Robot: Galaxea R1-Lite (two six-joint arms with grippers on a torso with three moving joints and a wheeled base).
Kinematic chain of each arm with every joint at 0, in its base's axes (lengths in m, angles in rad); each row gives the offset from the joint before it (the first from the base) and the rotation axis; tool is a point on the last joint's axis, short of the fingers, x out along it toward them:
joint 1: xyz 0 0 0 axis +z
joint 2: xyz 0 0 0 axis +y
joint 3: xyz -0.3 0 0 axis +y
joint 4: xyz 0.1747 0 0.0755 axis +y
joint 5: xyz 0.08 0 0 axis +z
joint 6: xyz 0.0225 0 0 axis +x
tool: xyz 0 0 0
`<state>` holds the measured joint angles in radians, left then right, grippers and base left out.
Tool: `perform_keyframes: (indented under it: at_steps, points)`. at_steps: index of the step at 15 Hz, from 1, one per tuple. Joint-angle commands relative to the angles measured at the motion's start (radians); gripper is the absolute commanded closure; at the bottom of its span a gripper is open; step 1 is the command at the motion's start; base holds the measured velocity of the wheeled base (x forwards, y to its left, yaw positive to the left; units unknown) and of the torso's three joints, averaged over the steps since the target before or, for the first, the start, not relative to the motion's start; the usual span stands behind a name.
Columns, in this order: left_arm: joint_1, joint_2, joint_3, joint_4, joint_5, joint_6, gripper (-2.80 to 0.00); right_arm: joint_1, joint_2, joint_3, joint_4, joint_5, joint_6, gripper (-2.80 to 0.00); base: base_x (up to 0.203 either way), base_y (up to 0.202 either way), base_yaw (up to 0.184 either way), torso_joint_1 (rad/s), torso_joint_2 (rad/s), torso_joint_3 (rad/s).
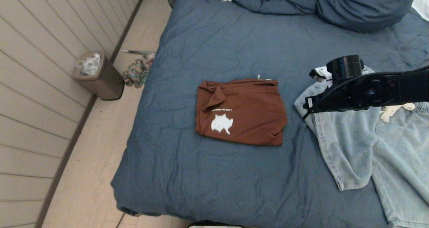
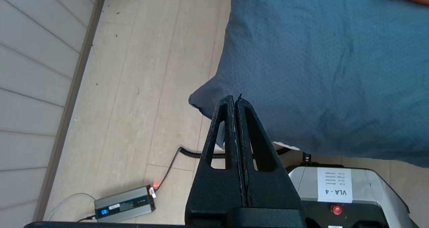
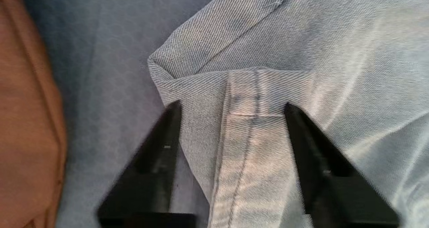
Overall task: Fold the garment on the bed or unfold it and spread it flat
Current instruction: Unford the blue shorts
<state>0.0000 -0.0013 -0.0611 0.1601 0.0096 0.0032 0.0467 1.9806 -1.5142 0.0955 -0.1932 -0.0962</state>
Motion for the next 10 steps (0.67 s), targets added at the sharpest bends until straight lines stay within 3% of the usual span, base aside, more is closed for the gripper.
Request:
perform_keyframes:
  at_steps: [1, 10]
  points:
    - [0.0, 0.001, 0.0, 0.001, 0.0, 0.0, 0.0, -0.001, 0.041, -0.02, 0.0, -0.002, 0.003, -2.8, 0.0, 0.0, 0.0, 0.0, 0.0, 0.0]
    - [0.001, 0.001, 0.0, 0.001, 0.0, 0.0, 0.0, -0.061, 0.085, -0.095, 0.006, -0.003, 0.006, -2.8, 0.0, 0.0, 0.0, 0.0, 0.0, 0.0]
